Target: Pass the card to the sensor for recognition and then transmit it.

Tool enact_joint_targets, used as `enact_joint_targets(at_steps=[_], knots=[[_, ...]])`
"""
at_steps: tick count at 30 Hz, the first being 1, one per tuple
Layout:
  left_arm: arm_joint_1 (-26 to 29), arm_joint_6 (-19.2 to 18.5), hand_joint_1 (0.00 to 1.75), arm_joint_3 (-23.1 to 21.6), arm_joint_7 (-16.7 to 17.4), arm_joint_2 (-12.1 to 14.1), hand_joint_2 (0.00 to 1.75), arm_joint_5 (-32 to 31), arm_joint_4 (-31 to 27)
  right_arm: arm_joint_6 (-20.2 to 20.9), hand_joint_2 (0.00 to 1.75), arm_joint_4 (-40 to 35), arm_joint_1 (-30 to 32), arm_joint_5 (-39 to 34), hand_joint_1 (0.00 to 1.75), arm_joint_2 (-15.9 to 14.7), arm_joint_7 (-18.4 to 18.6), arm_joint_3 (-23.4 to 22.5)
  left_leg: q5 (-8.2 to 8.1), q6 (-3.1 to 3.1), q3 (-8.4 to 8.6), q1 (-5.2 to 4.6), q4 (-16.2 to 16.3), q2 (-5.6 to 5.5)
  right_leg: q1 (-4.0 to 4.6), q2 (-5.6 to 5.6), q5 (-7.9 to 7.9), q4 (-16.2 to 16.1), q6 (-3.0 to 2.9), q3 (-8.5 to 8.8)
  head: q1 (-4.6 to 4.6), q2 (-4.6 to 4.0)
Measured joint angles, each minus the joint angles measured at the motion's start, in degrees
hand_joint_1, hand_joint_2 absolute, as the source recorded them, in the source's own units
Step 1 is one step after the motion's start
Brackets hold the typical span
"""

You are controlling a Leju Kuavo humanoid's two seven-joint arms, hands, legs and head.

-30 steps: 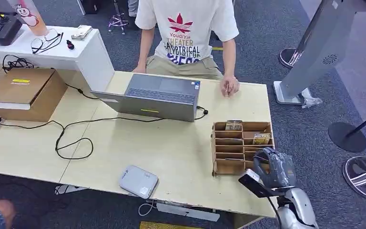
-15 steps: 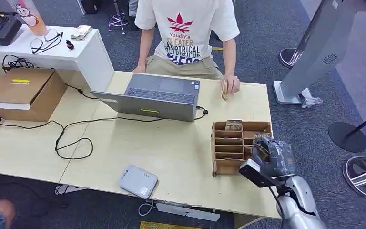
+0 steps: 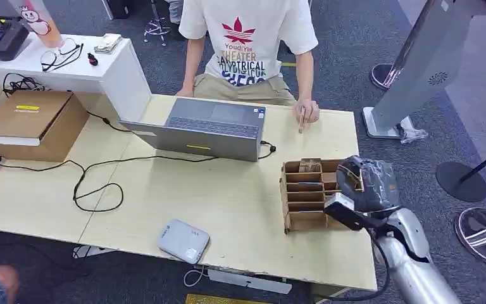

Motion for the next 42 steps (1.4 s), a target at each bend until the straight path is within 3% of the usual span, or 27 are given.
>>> enact_joint_targets(at_steps=[17,31,42], knots=[[0.0,-1.6,0.00,0.0,-1.1,0.2,0.00,-1.5,0.0,-0.3,1.75,-3.4,-7.8,-3.7,1.75,-0.9,-1.8,2.5,0.03,-0.01,-0.05,0.00,0.0,-0.02,0.00,-0.03,0.01,0.0,0.00,0.01,0.02,0.00],[-1.4,-1.2,0.00,-0.1,0.3,0.2,0.00,-2.9,0.0,-1.0,1.75,7.0,-20.8,-1.1,1.75,7.8,-1.2,9.8,0.21,-0.07,-0.03,0.01,0.0,0.00,0.02,0.00,0.09,0.1,-0.10,-0.05,0.00,0.00],[-1.2,-0.1,0.00,0.0,0.5,0.2,0.00,-2.1,0.0,-5.5,1.75,13.8,-22.7,2.8,1.75,13.3,-1.6,14.4,0.21,-0.07,-0.04,0.01,0.0,-0.01,0.02,-0.01,0.08,0.2,-0.10,-0.07,0.00,0.00]])
